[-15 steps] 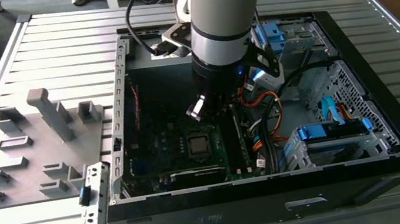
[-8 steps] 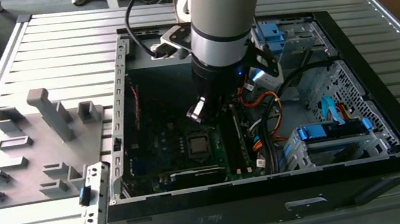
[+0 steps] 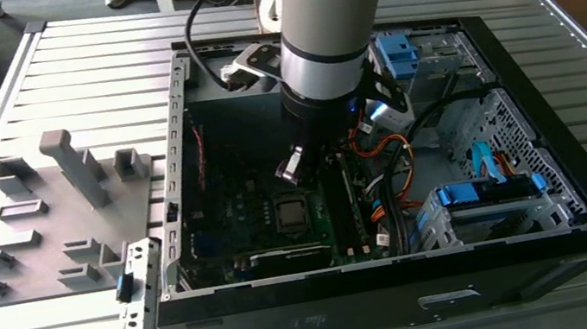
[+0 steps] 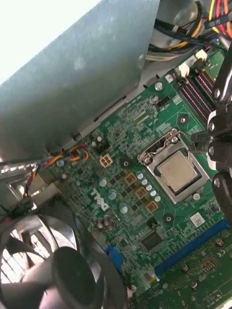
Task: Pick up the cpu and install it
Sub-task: 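Install the first cpu locking lever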
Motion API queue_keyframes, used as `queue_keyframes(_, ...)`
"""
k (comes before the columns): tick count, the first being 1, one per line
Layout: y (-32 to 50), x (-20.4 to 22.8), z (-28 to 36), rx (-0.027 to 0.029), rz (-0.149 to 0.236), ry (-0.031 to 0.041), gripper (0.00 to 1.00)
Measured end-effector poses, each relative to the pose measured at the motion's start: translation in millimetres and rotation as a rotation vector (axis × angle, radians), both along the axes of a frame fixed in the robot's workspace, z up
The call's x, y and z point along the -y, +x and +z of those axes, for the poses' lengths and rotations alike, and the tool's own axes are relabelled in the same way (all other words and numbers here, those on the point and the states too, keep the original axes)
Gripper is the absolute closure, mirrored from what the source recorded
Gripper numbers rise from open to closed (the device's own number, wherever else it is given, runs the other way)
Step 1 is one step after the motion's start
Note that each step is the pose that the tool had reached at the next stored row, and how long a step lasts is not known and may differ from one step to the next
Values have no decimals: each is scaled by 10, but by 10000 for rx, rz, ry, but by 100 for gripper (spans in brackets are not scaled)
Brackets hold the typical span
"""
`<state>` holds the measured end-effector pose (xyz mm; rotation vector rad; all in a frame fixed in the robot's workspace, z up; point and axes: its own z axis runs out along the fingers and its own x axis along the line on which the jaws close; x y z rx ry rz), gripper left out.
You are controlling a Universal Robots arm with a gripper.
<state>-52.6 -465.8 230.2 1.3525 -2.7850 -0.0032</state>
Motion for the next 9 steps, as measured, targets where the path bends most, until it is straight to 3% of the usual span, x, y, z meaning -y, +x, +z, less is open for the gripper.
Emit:
queue_keyframes(4,1,0,-31,-43,316,-113,89)
queue_keyframes(9,0,0,-74,-63,647,-331,89)
